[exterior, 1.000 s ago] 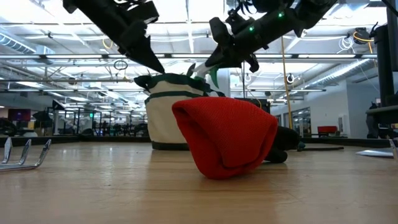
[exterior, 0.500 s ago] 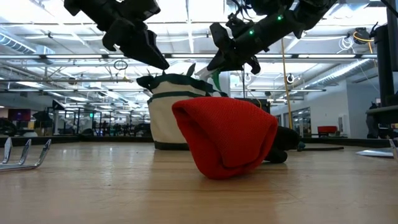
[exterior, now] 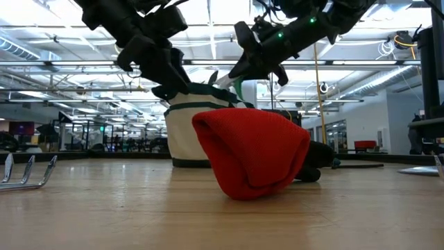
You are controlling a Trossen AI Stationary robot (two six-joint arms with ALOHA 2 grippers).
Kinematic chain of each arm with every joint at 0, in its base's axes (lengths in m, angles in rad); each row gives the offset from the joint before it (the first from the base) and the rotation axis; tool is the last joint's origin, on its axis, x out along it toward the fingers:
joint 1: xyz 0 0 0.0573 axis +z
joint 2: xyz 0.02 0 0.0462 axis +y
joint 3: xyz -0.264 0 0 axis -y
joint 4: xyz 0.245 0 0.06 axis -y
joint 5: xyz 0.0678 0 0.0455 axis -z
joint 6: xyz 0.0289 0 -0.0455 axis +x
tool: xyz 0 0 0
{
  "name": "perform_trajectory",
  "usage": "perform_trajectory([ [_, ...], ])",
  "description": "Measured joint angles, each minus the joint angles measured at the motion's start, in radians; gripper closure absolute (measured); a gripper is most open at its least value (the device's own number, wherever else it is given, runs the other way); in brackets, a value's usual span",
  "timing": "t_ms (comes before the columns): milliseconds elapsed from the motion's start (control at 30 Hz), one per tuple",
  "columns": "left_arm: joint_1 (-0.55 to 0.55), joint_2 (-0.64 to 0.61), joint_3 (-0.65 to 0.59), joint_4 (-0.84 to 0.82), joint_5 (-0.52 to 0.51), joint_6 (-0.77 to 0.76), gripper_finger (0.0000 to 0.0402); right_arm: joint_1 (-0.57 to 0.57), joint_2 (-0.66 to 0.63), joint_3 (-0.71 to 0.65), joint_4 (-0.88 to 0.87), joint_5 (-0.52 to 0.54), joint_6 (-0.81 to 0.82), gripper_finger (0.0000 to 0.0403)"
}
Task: Pick & Place Garden tools in Gardening bag
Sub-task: Put the green spray bottle into the gardening bag
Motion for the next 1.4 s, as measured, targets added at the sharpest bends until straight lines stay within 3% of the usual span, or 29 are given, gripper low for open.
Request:
perform_trajectory([
  [233, 0.005, -0.004, 0.000, 0.018, 0.085, -0.006, 0.0283, -0.049, 0.000, 0.000, 0.002, -0.007, 0.094, 0.0353],
  [467, -0.002, -0.004, 0.000, 0.041, 0.108, -0.018, 0.0392, -0.072, 0.000, 0.000, 0.004, -0.009, 0.127, 0.0353],
  [700, -0.005, 0.039, -0.001, 0.215, 0.103, -0.051, 0.0396, -0.060, 0.000, 0.000, 0.076, -0.010, 0.118, 0.0353],
  [1033, -0.025, 0.194, 0.001, 0.452, 0.102, -0.106, 0.0396, -0.036, 0.000, 0.001, 0.053, -0.011, 0.073, 0.0353],
  [1400, -0.029, 0.216, 0.017, 0.539, 0.085, -0.117, 0.0387, -0.030, 0.000, 0.001, 0.069, -0.011, 0.025, 0.0353],
])
